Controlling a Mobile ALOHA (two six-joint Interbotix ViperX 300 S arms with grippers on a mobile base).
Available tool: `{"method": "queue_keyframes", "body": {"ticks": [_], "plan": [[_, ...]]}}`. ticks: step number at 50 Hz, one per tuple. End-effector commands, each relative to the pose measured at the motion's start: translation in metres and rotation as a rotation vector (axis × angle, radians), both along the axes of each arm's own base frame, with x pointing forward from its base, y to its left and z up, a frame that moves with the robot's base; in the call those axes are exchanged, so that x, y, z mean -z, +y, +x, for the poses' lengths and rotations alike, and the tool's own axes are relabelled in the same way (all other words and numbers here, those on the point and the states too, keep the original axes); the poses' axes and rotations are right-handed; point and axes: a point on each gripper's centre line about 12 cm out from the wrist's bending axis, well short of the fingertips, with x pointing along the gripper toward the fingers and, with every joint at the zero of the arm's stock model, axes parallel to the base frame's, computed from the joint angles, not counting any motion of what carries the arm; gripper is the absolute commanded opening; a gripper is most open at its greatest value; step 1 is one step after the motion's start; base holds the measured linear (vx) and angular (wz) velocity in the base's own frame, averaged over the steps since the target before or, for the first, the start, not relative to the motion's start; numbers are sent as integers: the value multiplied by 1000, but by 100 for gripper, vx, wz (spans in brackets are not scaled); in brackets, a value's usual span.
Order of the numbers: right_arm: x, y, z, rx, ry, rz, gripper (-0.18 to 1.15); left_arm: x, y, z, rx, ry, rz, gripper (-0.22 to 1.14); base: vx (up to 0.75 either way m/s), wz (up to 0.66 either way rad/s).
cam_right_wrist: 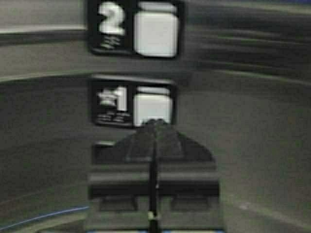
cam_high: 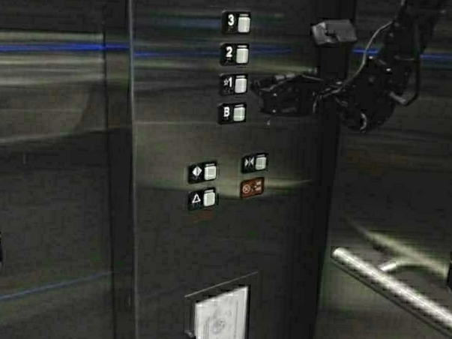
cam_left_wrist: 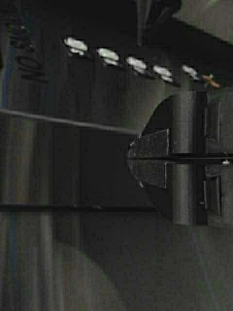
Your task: Navigate to elevator, push the call button, then enter the elevator
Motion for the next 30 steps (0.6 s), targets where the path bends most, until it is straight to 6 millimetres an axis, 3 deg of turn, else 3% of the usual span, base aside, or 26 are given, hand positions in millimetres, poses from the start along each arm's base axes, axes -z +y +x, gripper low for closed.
{"method": "queue_keyframes", "body": {"ticks": [1, 17, 30], "plan": [[-14, 9, 7, -9, -40, 13, 6, -5, -1, 1, 4, -20, -2, 3, 2, 0], [-16, 37, 19, -38, -41, -12, 6, -3, -1, 0, 3, -15, -2, 3, 1, 0], [-19, 37, 19, -34, -43, -12, 6, -2, 0, 0, 3, -11, 0, 3, 0, -3]]}}
